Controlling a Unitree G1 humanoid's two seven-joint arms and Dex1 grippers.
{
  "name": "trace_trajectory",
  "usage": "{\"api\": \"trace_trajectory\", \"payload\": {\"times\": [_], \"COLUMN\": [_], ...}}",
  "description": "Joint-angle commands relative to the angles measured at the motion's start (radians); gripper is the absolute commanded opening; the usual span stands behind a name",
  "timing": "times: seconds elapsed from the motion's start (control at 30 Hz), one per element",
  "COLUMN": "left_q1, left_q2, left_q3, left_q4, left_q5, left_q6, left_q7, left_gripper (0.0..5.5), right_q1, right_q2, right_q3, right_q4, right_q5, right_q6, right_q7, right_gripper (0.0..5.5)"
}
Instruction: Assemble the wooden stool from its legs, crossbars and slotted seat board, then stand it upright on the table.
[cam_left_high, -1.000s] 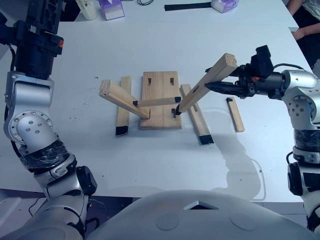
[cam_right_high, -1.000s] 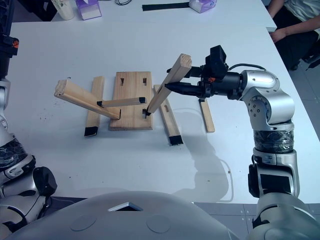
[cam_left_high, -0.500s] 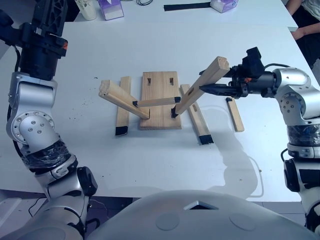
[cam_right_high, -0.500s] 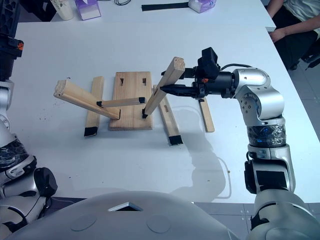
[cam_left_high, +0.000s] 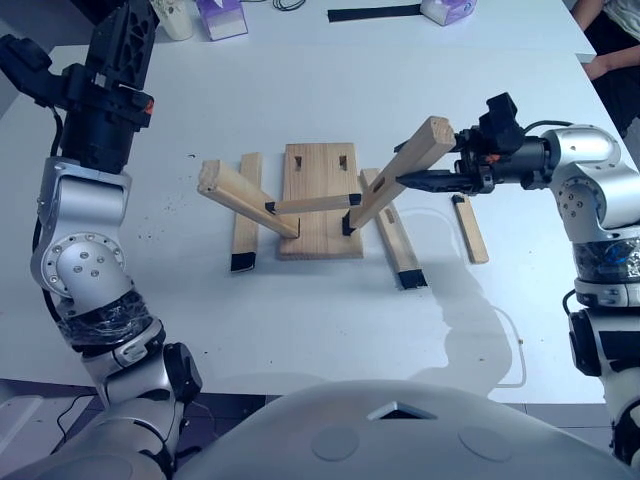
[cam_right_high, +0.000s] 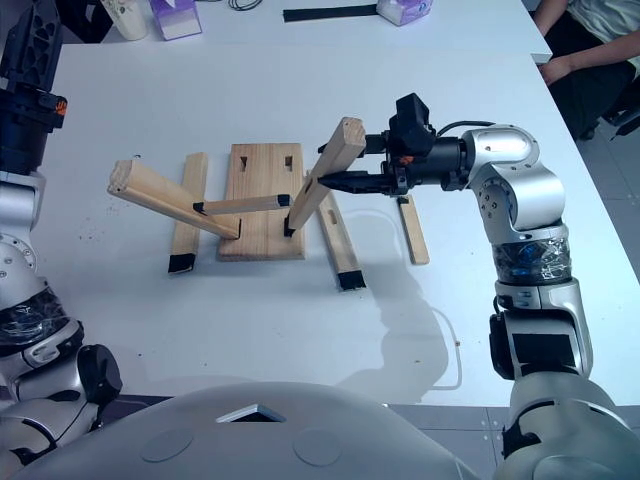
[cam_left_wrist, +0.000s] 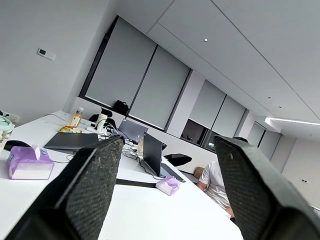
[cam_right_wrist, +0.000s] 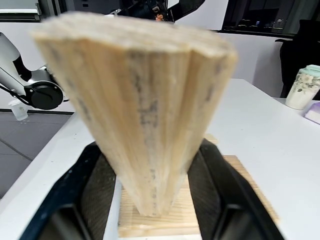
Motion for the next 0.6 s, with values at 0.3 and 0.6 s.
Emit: {"api": "trace_trajectory", "payload": {"times": [0.3,0.6], "left_q1": [0.031,0.27], "left_q2": [-0.023,-0.025], "left_q3": [-0.031,-0.087], "left_q4": [-0.017,-0.154], "left_q5": [0.014,0.022], "left_q6": [-0.018,0.035], "left_q7": [0.018,-0.006], "left_gripper": [3.3,3.3], "right_q1": [-0.026,-0.026], "right_q2": [-0.006,-0.026], "right_q3": [0.028,0.091], "right_q4": [0.057,0.004], "right_q5": [-0.054,-0.108], "right_q6": [-0.026,-0.046], "right_q7": [-0.006,0.009], "right_gripper": [2.0,2.0]}}
